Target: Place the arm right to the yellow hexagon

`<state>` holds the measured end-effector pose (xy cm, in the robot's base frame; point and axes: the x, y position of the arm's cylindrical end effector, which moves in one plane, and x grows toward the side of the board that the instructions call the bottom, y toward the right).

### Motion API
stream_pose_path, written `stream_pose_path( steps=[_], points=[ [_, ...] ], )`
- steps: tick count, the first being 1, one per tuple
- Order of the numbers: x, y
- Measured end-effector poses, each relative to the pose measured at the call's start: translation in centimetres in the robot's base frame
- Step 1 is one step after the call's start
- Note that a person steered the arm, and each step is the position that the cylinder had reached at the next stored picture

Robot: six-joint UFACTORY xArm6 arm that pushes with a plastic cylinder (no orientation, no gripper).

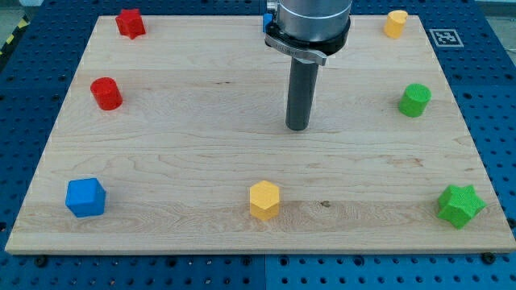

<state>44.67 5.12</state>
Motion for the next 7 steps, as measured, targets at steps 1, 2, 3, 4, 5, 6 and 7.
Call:
stream_pose_path(
  steps=[1, 2, 3, 4, 5, 6, 7],
  points=[
    [0.0, 0.0],
    [-0.4, 0.0],
    [-0.7, 0.0],
    [-0.7, 0.3],
    [0.7, 0.4],
    [3.5, 0.7],
    [5.6, 0.7]
  ],
)
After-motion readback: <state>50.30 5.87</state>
